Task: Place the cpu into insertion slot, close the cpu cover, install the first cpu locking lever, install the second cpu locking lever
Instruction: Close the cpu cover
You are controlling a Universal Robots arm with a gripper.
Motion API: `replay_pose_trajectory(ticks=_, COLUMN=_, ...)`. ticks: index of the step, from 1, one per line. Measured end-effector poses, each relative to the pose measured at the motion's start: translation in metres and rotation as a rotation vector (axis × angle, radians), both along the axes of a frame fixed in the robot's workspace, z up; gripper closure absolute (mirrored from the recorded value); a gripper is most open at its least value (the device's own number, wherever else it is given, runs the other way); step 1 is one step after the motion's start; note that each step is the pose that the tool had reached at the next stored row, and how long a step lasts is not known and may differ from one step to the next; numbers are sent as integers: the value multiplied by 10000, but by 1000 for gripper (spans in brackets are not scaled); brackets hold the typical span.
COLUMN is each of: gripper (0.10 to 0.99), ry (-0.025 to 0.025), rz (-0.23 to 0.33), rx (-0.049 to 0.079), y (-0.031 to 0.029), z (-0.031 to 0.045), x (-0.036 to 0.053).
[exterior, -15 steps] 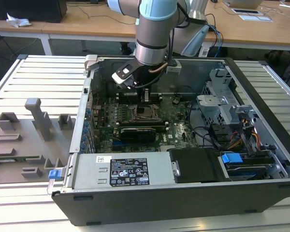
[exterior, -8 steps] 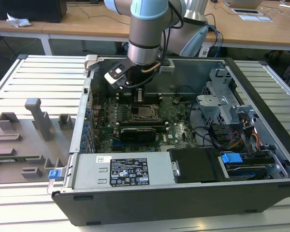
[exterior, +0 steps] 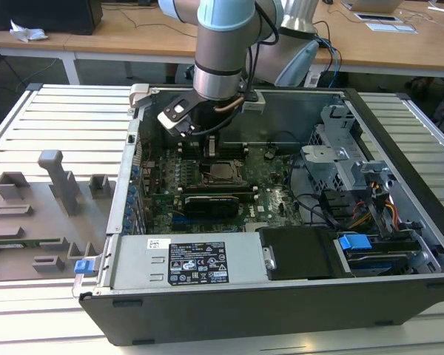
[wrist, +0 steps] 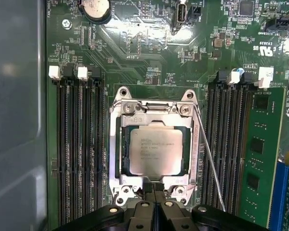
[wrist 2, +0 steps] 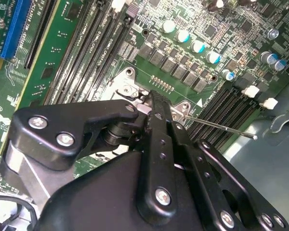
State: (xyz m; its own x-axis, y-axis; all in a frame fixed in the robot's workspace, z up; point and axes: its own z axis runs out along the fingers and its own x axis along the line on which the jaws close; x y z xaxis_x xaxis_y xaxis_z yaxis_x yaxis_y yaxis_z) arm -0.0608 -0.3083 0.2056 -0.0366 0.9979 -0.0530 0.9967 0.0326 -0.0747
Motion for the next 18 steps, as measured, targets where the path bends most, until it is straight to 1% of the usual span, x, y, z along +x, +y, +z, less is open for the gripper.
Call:
replay_pose_trajectory(ticks=3, gripper=980, ry=0, rz=6, rx=1, y=0, z=1, x=18)
replay_pose_trajectory(ticks=6, gripper=980, ry=-1, rz=8, rx=3, y=0, z=1, x=56)
replay_pose_trajectory(ticks=8, gripper=980, ry=0, rz=21, rx=9, y=0, z=1, x=120)
replay_pose_trajectory(ticks=9, gripper=980, ry=9, rz=34, rx=8, y=0, z=2, x=177)
replay_pose_trajectory(ticks=12, gripper=980, ry=10, rz=55, rx=9, y=0, z=4, x=214)
replay_pose_trajectory(ticks=13, gripper=980, ry=11, rz=59, rx=9, y=0, z=11, x=216)
replay_pose_trajectory(ticks=16, gripper=980, ry=11, rz=66, rx=10, y=0, z=88, x=216)
replay_pose_trajectory(ticks=18, gripper=980, ry=11, rz=70, rx=8, y=-1, z=121, x=216)
